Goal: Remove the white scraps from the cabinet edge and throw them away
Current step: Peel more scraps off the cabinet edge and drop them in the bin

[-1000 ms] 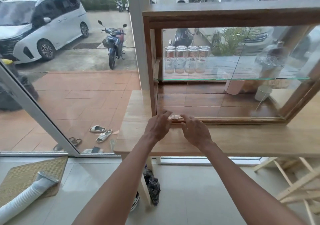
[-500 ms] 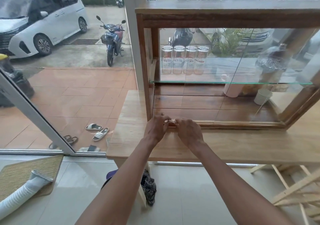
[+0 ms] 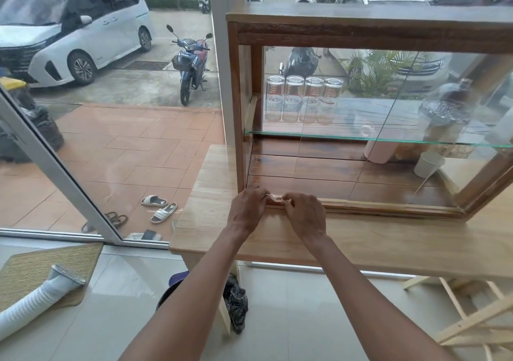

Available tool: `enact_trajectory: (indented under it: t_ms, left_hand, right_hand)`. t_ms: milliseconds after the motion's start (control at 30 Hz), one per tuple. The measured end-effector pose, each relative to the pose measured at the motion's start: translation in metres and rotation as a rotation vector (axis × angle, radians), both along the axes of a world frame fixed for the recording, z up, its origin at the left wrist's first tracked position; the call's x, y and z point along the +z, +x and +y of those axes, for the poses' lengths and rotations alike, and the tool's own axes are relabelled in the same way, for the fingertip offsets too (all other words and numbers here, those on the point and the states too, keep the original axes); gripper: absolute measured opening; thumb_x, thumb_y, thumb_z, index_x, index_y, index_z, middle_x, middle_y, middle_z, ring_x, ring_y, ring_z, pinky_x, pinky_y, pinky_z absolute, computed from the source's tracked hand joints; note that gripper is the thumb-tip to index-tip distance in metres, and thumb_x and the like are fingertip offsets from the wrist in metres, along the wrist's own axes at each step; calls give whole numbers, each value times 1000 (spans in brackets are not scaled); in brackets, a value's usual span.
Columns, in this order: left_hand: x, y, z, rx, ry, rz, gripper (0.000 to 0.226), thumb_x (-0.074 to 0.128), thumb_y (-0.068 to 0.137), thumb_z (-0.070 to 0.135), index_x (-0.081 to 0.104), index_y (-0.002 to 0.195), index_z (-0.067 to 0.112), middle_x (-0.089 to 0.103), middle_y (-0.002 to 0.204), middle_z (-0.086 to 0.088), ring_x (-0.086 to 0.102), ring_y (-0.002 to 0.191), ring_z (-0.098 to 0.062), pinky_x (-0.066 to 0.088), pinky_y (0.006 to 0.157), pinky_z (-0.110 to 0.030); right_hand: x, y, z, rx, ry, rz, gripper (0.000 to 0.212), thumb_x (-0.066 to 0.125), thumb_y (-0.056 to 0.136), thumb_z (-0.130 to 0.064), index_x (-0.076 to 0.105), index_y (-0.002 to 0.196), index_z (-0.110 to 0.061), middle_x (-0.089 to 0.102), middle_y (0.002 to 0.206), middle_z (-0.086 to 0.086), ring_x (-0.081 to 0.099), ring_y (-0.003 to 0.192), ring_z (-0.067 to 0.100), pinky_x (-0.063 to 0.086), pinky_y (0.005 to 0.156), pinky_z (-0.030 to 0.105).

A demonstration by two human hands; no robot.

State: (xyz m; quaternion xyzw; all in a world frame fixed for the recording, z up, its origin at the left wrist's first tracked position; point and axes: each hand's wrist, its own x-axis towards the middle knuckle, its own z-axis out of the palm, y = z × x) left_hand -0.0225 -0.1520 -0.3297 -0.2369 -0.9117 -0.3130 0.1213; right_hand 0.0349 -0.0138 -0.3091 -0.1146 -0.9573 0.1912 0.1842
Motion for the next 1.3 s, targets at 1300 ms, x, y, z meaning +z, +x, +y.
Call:
enact_trajectory:
  t_ms: [1300]
  left_hand:
    - [19,25,-208,270,106,92,9,67,92,11,68,100,9,78,88,-11,74,78,-29,58,66,-40]
  right_hand:
    - [3,0,-149,297,-390,201,7,73,79,-14,72,78,-21,72,71,-12,68,61,2,59,61,28]
